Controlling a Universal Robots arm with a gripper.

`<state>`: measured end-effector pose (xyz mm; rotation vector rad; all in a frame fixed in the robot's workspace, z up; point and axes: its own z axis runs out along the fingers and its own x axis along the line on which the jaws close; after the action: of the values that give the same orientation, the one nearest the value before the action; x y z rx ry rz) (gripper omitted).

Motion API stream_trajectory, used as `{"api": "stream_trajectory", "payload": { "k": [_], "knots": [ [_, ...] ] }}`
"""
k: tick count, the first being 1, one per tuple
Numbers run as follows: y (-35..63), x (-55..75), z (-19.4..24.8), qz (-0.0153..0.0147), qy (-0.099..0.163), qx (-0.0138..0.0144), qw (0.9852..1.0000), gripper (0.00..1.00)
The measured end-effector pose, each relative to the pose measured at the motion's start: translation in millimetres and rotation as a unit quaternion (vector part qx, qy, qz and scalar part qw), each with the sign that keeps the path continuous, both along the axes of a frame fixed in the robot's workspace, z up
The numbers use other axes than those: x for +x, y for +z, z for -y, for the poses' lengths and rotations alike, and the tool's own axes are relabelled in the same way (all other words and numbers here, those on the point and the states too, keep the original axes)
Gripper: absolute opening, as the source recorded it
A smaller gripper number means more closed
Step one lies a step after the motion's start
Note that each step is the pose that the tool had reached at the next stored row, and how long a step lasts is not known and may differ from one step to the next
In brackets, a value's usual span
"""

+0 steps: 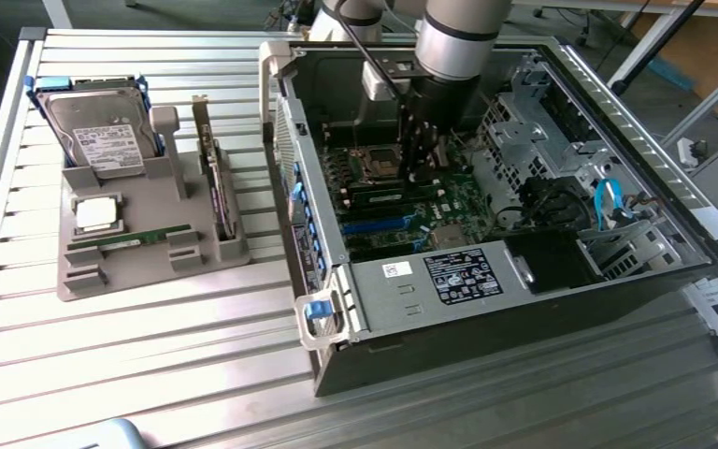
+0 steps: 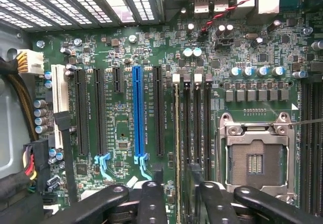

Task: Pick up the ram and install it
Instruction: 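Insert the ram into the slot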

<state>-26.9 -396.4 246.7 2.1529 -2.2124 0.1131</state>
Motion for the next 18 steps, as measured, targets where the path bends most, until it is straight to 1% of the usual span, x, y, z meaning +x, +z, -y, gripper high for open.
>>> {"api": "stream_trajectory", "payload": {
  "k": [2, 3, 4, 5, 9, 13, 18],
  "knots": [
    [0.3, -0.1, -1.2, 0.0000, 0.000, -0.0005, 1.0000, 0.18],
    [0.6, -0.1, -1.8, 0.0000, 0.000, -0.0008, 1.0000, 0.18],
    [0.8, -0.2, -2.5, 0.0000, 0.000, -0.0012, 1.0000, 0.12],
    [1.0, -0.2, -3.0, 0.0000, 0.000, -0.0014, 1.0000, 0.11],
    [1.5, -0.3, -3.4, 0.0000, 0.000, -0.0019, 1.0000, 0.11],
    [2.2, -0.2, -3.5, 0.0000, 0.000, -0.0031, 1.0000, 0.11],
    [5.2, -0.2, -3.4, 0.0000, 0.000, -0.0043, 1.0000, 0.11]
  ]
}}
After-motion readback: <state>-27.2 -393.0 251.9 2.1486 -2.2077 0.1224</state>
